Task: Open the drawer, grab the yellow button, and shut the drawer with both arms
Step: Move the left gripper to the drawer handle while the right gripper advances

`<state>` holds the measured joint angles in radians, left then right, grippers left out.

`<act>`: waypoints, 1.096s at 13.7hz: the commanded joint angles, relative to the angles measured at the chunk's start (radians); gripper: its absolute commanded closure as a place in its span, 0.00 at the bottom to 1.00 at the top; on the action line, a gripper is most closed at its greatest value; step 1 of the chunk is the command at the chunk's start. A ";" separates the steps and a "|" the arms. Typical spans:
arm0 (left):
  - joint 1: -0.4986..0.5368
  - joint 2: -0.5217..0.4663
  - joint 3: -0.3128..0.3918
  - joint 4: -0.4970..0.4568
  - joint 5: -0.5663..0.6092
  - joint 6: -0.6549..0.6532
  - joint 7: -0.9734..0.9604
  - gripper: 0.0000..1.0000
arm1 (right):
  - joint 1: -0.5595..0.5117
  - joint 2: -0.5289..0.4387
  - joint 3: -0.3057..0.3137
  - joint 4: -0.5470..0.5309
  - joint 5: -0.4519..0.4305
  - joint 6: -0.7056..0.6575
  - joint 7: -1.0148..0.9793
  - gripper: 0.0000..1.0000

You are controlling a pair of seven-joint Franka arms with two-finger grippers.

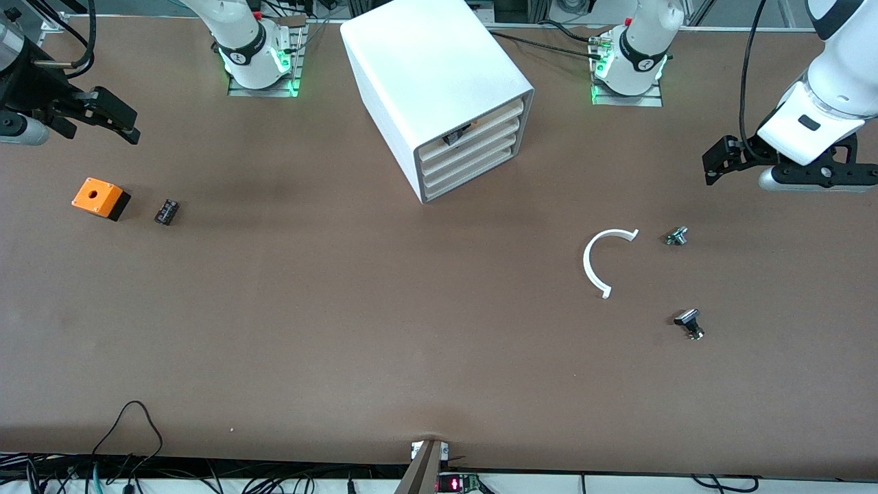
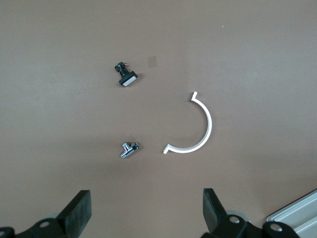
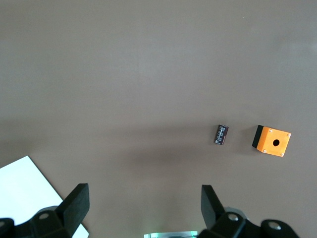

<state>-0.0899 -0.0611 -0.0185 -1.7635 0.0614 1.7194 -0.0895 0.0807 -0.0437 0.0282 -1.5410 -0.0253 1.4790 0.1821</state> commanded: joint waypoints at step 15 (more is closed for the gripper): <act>-0.017 0.027 -0.005 0.035 -0.067 -0.148 0.017 0.01 | 0.001 0.004 -0.001 0.018 -0.025 -0.017 -0.015 0.00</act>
<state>-0.1006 -0.0417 -0.0237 -1.7620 0.0443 1.6344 -0.0895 0.0807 -0.0437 0.0274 -1.5410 -0.0346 1.4789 0.1820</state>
